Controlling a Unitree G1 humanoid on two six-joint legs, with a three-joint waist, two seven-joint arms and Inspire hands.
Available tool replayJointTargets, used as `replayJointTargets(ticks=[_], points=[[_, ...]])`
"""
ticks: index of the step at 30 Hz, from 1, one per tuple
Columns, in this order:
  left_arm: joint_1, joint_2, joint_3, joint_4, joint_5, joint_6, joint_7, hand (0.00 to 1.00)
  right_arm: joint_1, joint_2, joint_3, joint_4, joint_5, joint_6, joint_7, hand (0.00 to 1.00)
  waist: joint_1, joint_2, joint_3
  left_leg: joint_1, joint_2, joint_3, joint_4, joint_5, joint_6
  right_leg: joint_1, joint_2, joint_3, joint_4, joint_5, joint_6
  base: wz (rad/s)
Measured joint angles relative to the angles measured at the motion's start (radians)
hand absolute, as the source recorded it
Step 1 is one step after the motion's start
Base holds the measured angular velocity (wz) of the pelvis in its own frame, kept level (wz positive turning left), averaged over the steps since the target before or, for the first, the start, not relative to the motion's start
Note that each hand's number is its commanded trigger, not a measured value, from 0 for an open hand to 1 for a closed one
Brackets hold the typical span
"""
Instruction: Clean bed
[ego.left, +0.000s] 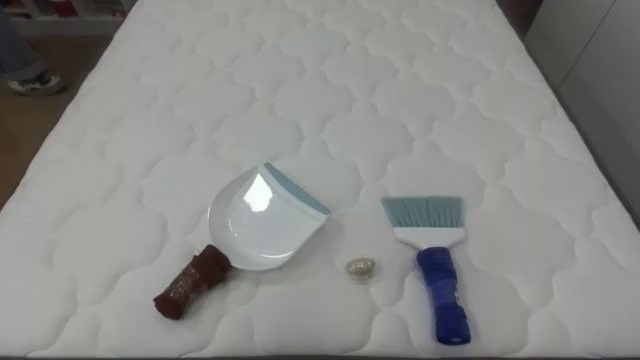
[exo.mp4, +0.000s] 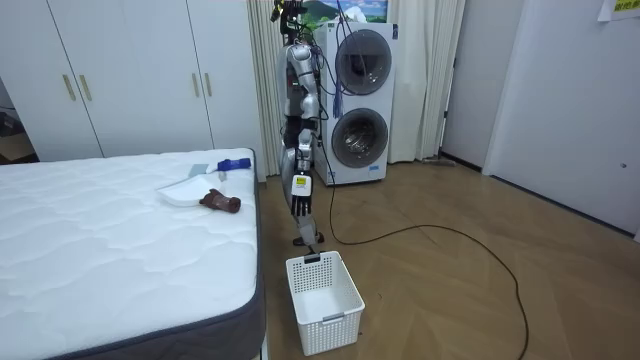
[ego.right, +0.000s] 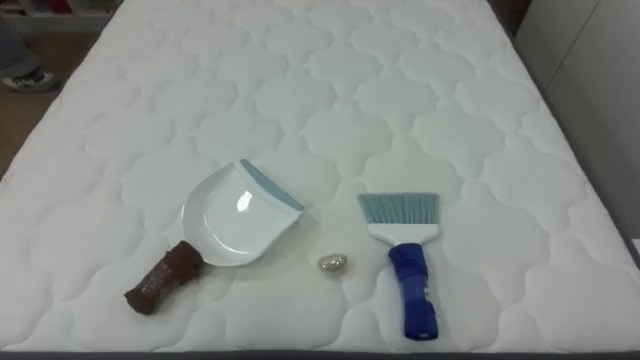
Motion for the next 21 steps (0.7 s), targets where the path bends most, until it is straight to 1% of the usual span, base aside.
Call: replayJointTargets(ticks=[10, 18, 21], points=[[0.001, 0.000, 0.000, 0.007, 0.000, 0.007, -0.018, 0.00, 0.000, -0.001, 0.000, 0.004, 0.000, 0.008, 0.011, 0.00, 0.000, -0.002, 0.0010, -0.003, 0.000, 0.001, 0.001, 0.000, 0.000, 0.001, 0.000, 0.004, 0.000, 0.000, 0.000, 0.00], [0.003, -0.001, 0.000, 0.012, 0.000, 0.022, -0.019, 0.00, 0.001, -0.001, 0.000, 0.007, 0.001, 0.010, 0.011, 0.00, 0.000, 0.002, 0.0009, 0.003, 0.000, 0.001, 0.000, 0.000, 0.000, 0.006, 0.000, 0.003, 0.002, 0.000, 0.000, 0.00], [0.000, -0.001, 0.001, 0.011, 0.001, 0.022, -0.012, 0.00, 0.002, -0.001, 0.000, 0.012, 0.002, 0.010, 0.012, 0.00, -0.002, 0.004, 0.0017, 0.012, 0.000, 0.000, -0.001, 0.000, 0.000, 0.015, 0.000, 0.003, 0.001, 0.000, 0.000, 0.00]])
